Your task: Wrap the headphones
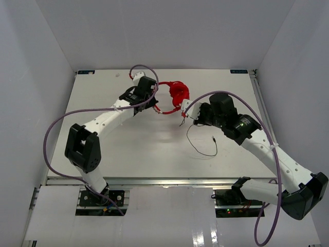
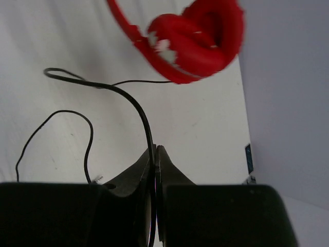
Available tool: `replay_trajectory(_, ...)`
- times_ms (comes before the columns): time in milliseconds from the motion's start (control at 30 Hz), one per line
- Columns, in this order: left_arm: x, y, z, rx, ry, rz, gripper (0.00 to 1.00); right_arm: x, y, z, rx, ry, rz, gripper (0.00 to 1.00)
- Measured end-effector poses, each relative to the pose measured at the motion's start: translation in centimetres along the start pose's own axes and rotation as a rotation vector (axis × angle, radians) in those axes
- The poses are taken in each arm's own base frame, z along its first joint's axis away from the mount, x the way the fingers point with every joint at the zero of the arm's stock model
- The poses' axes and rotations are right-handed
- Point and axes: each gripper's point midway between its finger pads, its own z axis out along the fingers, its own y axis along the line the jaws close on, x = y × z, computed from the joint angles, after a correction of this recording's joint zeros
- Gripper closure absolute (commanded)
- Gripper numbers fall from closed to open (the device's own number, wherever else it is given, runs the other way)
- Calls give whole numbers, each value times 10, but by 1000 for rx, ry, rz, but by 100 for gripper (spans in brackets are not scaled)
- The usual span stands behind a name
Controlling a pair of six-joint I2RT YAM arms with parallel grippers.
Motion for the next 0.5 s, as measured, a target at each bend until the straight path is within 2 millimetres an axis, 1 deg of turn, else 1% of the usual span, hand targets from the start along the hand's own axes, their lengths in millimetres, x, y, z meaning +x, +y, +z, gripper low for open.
replay_trajectory(33, 12, 1, 7, -11, 26, 36, 100, 2, -8, -3, 31, 20, -11, 92)
replay_trajectory(100, 34, 1, 12, -11, 69, 101, 100, 5, -19, -7, 78, 52, -26, 92)
replay_trajectory(133, 45, -1, 13, -5, 87, 132, 100, 6, -24, -9, 99, 66, -32, 92)
replay_trajectory(200, 62, -8, 8, 33, 114, 183, 100, 10, -32, -10, 131, 87, -42, 92)
replay_trajectory(300, 82, -20, -2, 101, 148, 248, 100, 16, -43, -7, 176, 91, -34, 92)
replay_trajectory(333, 89, -26, -9, 132, 157, 273, 100, 21, -46, -6, 189, 92, -23, 92)
replay_trajectory(400, 99, -29, -21, 170, 167, 307, 100, 33, -51, -2, 208, 102, 0, 92)
replay_trajectory(500, 107, -30, -46, 232, 165, 353, 100, 55, -58, 5, 213, 133, 46, 92)
